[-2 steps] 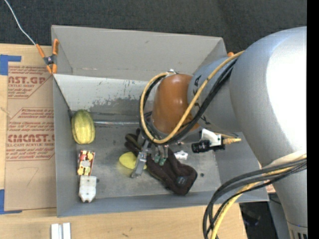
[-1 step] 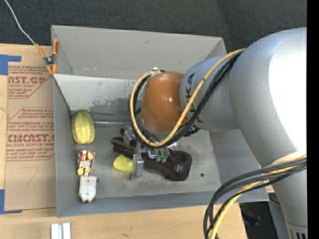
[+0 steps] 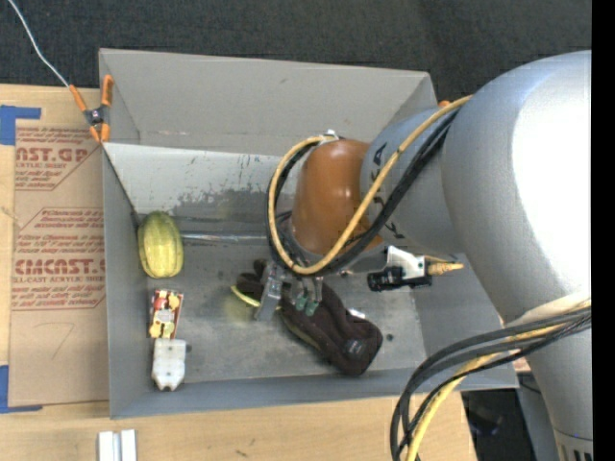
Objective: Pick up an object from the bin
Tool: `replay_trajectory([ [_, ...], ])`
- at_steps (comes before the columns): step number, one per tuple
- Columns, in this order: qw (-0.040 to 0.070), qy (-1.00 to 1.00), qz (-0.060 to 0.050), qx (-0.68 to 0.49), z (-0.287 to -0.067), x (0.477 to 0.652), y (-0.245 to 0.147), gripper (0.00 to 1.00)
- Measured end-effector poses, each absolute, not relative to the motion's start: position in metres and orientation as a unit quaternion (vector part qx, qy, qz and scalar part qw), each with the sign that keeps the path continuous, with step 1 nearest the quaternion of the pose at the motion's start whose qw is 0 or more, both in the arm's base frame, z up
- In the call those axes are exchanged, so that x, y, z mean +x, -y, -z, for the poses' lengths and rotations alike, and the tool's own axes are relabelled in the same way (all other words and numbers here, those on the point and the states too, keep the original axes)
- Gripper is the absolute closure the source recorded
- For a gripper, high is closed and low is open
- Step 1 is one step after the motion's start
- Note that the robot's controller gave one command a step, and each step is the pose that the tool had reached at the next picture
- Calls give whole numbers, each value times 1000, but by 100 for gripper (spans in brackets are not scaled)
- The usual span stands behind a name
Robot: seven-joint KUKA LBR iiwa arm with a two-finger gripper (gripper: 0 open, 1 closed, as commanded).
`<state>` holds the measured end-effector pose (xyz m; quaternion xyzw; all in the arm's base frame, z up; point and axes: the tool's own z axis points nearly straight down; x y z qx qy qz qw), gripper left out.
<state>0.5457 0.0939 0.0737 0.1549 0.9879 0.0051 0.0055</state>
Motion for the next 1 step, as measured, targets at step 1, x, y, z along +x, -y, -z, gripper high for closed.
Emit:
replay_trajectory([
  [1, 6, -988, -5, 154, -74, 546, -94, 100],
])
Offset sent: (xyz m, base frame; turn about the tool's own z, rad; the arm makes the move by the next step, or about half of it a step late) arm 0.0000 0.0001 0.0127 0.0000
